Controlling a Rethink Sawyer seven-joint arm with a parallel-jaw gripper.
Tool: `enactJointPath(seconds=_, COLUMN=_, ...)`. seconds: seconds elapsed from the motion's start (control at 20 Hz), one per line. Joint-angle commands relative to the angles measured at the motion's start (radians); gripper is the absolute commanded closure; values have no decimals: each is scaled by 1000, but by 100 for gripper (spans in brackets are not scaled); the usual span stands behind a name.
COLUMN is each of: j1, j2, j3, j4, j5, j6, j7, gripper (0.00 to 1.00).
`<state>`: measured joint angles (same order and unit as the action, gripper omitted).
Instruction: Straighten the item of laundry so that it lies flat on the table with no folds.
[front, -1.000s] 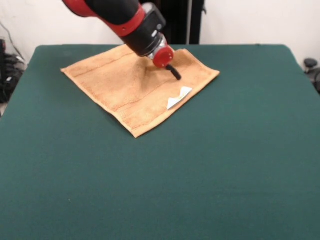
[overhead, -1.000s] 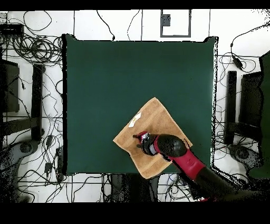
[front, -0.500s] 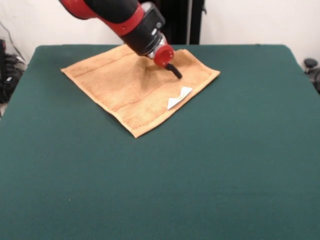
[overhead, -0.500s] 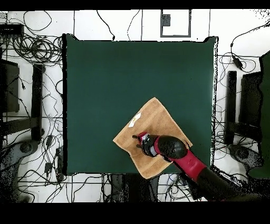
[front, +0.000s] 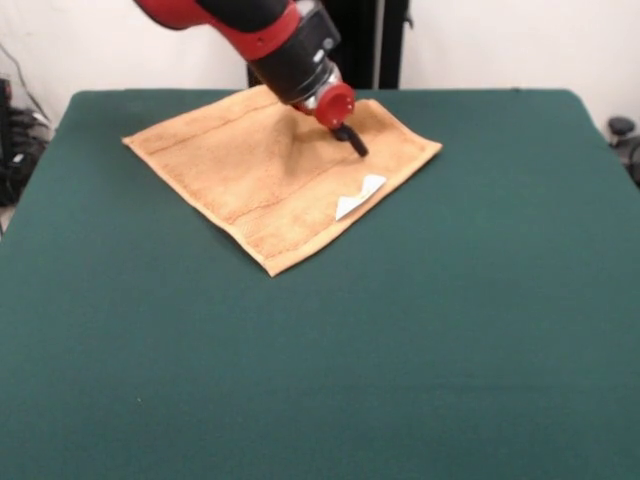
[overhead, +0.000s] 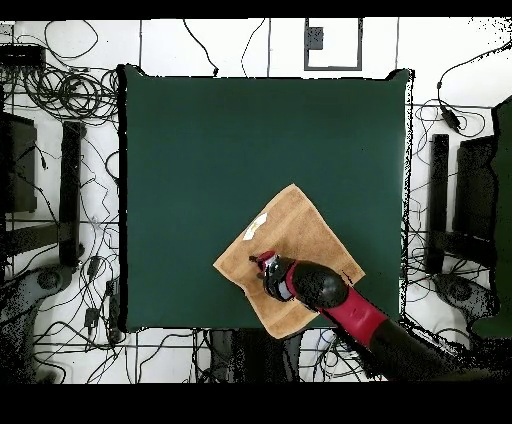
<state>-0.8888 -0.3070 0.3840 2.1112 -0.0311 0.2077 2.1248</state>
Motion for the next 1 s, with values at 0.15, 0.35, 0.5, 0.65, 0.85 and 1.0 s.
enactJointPath(seconds=0.15, j1=181, j2=119, j3=52, j4=-85, j5=-14, j6=-612, j7=314, gripper=0)
enactJointPath(seconds=0.35, j1=212, j2=153, j3=2, j4=-143, j5=-87, j6=-761, j7=310, gripper=0)
enactJointPath(seconds=0.5, j1=206, j2=179, j3=2, j4=-166, j5=-124, j6=-801, j7=340, gripper=0)
enactJointPath(seconds=0.65, j1=217, j2=182, j3=1, j4=-166, j5=-130, j6=-819, j7=374, gripper=0)
enactJointPath(seconds=0.85, j1=215, j2=194, j3=13, j4=-158, j5=-144, j6=-839, j7=410, gripper=0)
enactJointPath(seconds=1.0, j1=144, j2=259, j3=89, j4=-183, j5=-230, j6=-809, j7=418, gripper=0)
